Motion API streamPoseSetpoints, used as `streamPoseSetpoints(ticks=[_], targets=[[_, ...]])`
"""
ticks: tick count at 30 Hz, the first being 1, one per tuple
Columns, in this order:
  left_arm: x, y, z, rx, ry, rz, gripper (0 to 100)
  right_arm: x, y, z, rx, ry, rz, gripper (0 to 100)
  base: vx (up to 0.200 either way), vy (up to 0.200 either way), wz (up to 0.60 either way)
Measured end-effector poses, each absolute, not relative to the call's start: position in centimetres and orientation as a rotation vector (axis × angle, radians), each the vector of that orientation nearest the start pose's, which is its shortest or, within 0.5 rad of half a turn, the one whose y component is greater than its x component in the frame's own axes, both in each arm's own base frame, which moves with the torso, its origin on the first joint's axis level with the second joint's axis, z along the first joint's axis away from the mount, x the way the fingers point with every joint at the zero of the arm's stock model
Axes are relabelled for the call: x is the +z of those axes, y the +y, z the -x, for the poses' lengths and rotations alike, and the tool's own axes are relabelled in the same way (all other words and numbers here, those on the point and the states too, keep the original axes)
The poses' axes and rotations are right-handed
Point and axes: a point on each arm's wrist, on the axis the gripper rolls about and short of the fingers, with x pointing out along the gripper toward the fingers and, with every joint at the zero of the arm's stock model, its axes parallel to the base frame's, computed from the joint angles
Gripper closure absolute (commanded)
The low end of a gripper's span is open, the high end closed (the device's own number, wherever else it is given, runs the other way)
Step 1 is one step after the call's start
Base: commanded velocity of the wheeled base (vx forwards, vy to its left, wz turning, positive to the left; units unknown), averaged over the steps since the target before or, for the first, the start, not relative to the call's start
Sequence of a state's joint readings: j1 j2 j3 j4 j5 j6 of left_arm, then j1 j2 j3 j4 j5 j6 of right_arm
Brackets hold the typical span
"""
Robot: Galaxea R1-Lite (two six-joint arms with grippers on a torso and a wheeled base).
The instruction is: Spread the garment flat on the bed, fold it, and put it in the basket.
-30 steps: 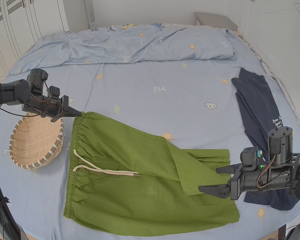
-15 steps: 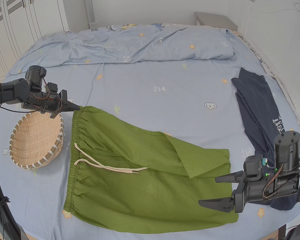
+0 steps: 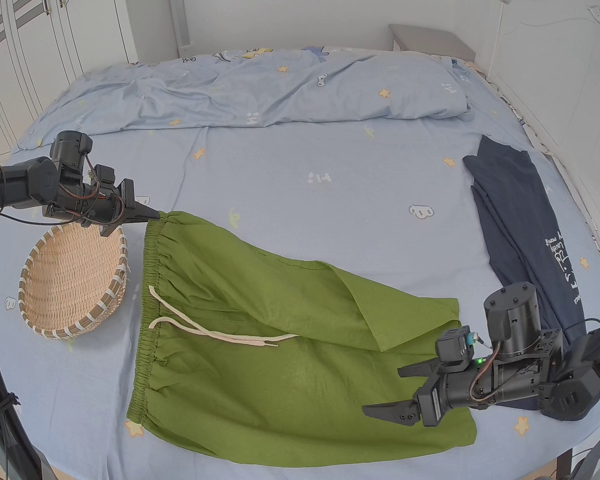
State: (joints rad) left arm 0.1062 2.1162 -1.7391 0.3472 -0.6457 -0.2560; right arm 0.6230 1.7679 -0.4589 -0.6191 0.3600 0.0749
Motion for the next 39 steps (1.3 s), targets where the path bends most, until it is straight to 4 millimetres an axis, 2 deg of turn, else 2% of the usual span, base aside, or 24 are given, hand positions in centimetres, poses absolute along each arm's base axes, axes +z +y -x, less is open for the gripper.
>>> streamPoseSetpoints(ticks=[8,17,26,33,39], targets=[[19.7,3.0,-41.7,-0.434,0.751,0.508,100,7.1,16.7,-23.3,0.899,0.636,-0.008,0,0.0,0.0,0.0],[19.7,3.0,-41.6,-0.434,0.754,0.506,100,7.0,16.2,-27.0,0.823,0.553,-0.076,0,0.0,0.0,0.0],[19.6,3.0,-41.7,-0.432,0.756,0.504,100,9.5,15.0,-28.7,0.771,0.513,-0.107,0,0.0,0.0,0.0],[19.2,2.7,-41.7,-0.442,0.762,0.478,100,12.1,12.5,-29.3,0.749,0.448,-0.149,0,0.0,0.0,0.0],[18.8,2.7,-41.5,-0.452,0.774,0.458,100,13.2,11.1,-29.5,0.713,0.415,-0.172,0,0.0,0.0,0.0]])
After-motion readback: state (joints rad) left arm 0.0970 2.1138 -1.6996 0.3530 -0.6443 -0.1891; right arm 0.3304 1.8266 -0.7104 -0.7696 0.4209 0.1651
